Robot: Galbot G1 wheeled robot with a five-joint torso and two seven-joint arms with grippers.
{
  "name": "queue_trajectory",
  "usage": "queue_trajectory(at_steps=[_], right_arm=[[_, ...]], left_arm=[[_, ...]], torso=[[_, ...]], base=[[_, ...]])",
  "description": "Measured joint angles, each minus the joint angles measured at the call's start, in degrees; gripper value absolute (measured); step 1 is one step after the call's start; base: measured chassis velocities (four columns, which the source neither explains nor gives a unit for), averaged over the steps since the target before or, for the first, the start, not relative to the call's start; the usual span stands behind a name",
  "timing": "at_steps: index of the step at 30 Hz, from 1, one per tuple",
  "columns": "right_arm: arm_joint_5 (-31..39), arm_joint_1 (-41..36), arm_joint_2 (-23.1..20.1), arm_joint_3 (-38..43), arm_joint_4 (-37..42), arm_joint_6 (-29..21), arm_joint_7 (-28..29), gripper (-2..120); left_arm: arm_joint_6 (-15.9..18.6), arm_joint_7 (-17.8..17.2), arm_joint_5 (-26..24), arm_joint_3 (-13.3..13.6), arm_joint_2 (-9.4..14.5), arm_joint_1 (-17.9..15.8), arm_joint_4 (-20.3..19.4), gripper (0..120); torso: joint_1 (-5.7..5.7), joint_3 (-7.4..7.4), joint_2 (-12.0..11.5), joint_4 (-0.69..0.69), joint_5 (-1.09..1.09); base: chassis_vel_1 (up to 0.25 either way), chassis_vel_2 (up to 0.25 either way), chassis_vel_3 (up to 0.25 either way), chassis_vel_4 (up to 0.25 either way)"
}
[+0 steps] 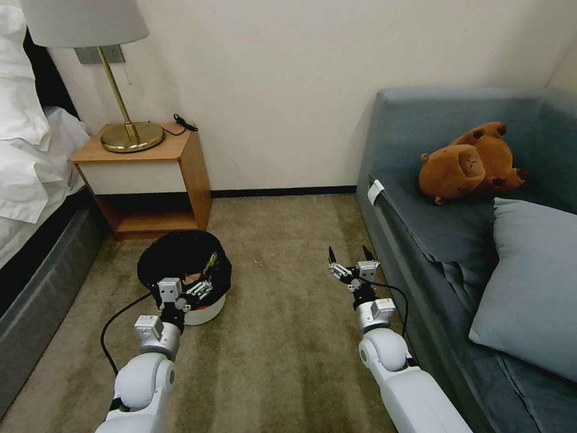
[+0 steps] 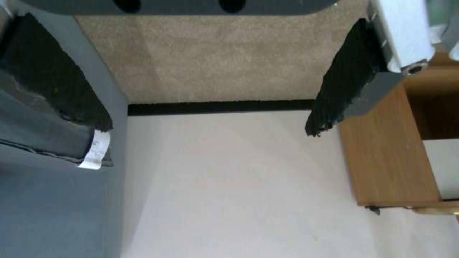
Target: Pick up the trash bin, then pick up the garbage on the floor and place it into the trash bin.
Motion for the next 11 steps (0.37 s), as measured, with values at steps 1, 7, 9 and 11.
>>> queue_trajectory(at_steps=[1,7,9,11], right_arm=[[0.0,0.0,0.0,0.0,0.01,-0.01,0.0,100],[0.03,0.0,0.0,-0.02,0.02,-0.02,0.0,100],[0.04,0.0,0.0,-0.02,0.02,-0.02,0.0,100],[0.04,0.0,0.0,-0.02,0.03,-0.02,-0.01,100]], left_arm=[[0.01,0.0,0.0,0.0,0.0,-0.01,0.0,97],[0.04,0.0,0.0,-0.02,0.0,-0.01,-0.02,97],[0.05,0.0,-0.01,-0.02,0.0,-0.01,-0.03,97],[0.05,0.0,-0.01,-0.02,0.0,-0.01,-0.04,97]], torso=[[0.0,0.0,0.0,0.0,0.0],[0.0,0.0,0.0,0.0,0.0],[0.0,0.0,0.0,0.0,0.0],[0.0,0.0,0.0,0.0,0.0]], base=[[0.0,0.0,0.0,0.0],[0.0,0.0,0.0,0.0],[0.0,0.0,0.0,0.0],[0.0,0.0,0.0,0.0]])
